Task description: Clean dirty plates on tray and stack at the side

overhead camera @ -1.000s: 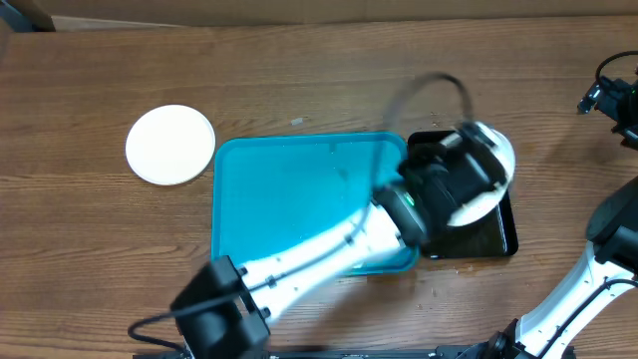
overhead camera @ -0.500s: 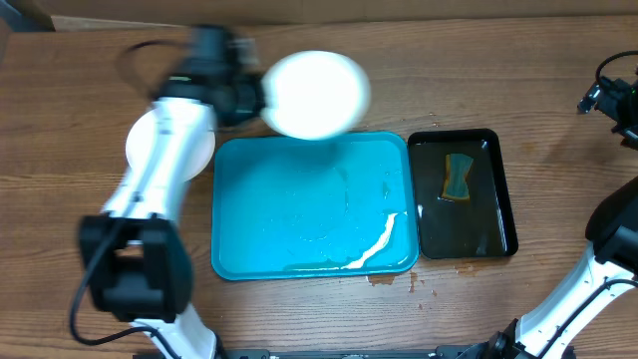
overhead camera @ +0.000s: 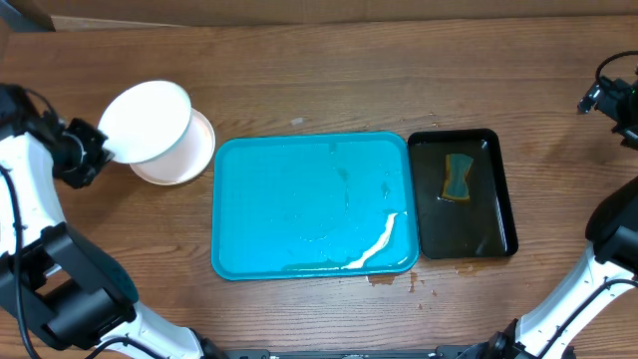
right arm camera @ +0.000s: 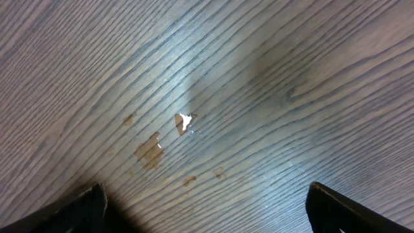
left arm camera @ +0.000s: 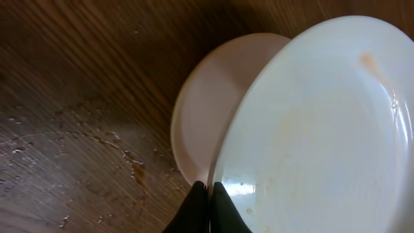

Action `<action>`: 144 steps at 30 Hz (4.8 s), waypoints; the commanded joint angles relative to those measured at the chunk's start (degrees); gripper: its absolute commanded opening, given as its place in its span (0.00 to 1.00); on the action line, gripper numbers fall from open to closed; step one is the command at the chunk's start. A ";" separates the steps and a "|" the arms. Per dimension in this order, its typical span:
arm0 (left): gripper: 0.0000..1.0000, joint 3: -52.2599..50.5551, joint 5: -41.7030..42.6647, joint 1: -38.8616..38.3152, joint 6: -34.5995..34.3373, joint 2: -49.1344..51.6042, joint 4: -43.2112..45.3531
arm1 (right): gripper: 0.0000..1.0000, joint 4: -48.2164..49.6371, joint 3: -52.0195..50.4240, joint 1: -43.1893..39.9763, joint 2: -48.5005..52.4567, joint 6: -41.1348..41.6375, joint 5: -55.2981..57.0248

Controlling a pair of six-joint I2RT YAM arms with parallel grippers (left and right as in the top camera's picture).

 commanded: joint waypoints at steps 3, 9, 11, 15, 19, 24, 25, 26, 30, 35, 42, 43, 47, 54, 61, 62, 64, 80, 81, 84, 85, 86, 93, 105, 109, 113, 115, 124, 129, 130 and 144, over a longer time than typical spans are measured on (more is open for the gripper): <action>0.04 -3.19 -6.82 -1.38 2.08 -1.22 2.08 | 1.00 0.26 0.81 -0.07 -1.55 0.26 -0.07; 0.04 -7.45 -7.43 -4.11 2.23 -1.22 8.35 | 1.00 0.26 0.81 -0.07 -1.55 0.26 -0.07; 0.04 -8.87 -8.02 -4.98 2.21 -1.22 10.47 | 1.00 0.26 0.81 -0.07 -1.55 0.26 -0.07; 0.04 -11.96 -9.35 -6.38 2.23 -1.18 14.67 | 1.00 0.26 0.81 -0.07 -1.55 0.26 -0.04; 0.04 -14.19 -11.26 -7.08 2.23 -1.09 17.70 | 1.00 0.26 0.81 -0.07 -1.55 0.26 -0.07; 0.04 -14.34 -14.49 -7.26 2.23 -0.87 18.40 | 1.00 0.26 0.81 -0.07 -1.55 0.26 -0.04; 0.04 -14.34 -14.71 -7.26 2.23 -0.87 18.45 | 1.00 0.26 0.81 -0.07 -1.55 0.26 -0.07; 0.04 -14.34 -14.86 -7.26 2.23 -0.87 18.49 | 1.00 0.26 0.81 -0.07 -1.55 0.26 -0.07; 0.04 -14.34 -14.86 -7.28 2.23 -0.87 18.58 | 1.00 0.26 0.81 -0.07 -1.55 0.26 -0.07; 0.61 -14.34 -14.67 -7.28 2.29 -0.87 18.10 | 1.00 0.26 0.81 -0.07 -1.55 0.26 -0.07; 0.86 -14.14 -2.03 -7.41 9.40 -2.05 15.98 | 1.00 0.26 0.81 -0.07 -1.55 0.26 -0.07; 0.86 -14.01 -0.33 -7.52 10.36 -2.58 16.11 | 1.00 0.26 0.81 -0.07 -1.55 0.26 -0.07; 0.86 -12.70 5.29 -8.74 11.96 -6.47 16.11 | 1.00 0.26 0.81 -0.07 -1.55 0.26 -0.04; 0.87 -12.35 7.39 -15.37 11.91 -15.43 16.11 | 1.00 0.28 0.81 -0.07 -1.55 0.26 -0.07; 1.00 -12.37 7.06 -21.62 11.87 -16.52 15.30 | 1.00 0.26 0.81 -0.07 -1.55 0.26 -0.07; 1.00 -12.37 7.04 -22.03 11.87 -16.52 15.26 | 1.00 0.26 0.81 -0.07 -1.55 0.26 -0.07; 1.00 -12.37 7.06 -22.73 11.87 -16.52 15.30 | 1.00 0.26 0.81 -0.07 -1.55 0.26 -0.07; 1.00 -12.37 7.04 -22.75 11.87 -16.52 15.28 | 1.00 0.26 0.81 -0.07 -1.55 0.26 -0.07; 1.00 -12.37 7.04 -22.75 11.87 -16.52 15.28 | 1.00 0.26 0.81 -0.07 -1.55 0.26 -0.07; 1.00 -12.37 7.04 -22.75 11.87 -16.52 15.28 | 1.00 0.26 0.81 -0.07 -1.55 0.26 -0.07; 1.00 -12.37 7.04 -22.75 11.87 -16.52 15.28 | 1.00 0.26 0.81 -0.07 -1.55 0.26 -0.07; 1.00 -12.37 7.04 -22.75 11.87 -16.52 15.28 | 1.00 0.26 0.81 -0.07 -1.55 0.26 -0.07; 1.00 -12.37 7.04 -22.75 11.87 -16.52 15.28 | 1.00 0.24 0.81 -0.07 -2.67 0.24 -0.07; 1.00 -12.37 7.04 -22.75 11.87 -16.52 15.30 | 1.00 0.24 0.83 3.41 -27.12 0.24 -0.04; 1.00 -12.37 7.04 -22.75 11.87 -16.52 15.28 | 1.00 0.24 0.83 8.76 -37.13 0.26 -0.04; 1.00 -12.37 7.04 -22.75 11.87 -16.52 15.28 | 1.00 0.24 0.83 19.04 -46.27 0.26 -0.07; 1.00 -12.37 7.04 -22.75 11.87 -16.52 15.28 | 1.00 0.22 0.83 25.83 -50.49 0.15 0.44; 1.00 -12.37 7.04 -22.75 11.87 -16.52 15.28 | 1.00 20.28 -11.93 37.53 -74.60 -1.64 7.74; 1.00 -12.37 7.04 -22.75 11.87 -16.52 15.28 | 1.00 46.23 -43.98 36.20 -96.41 -6.19 7.65; 1.00 -12.37 7.04 -22.75 11.87 -16.52 15.28 | 1.00 51.12 -50.12 35.56 -100.00 -6.21 7.63; 1.00 -12.37 7.04 -22.75 11.87 -16.52 15.28 | 1.00 86.14 -100.94 29.49 -122.60 -3.10 -0.11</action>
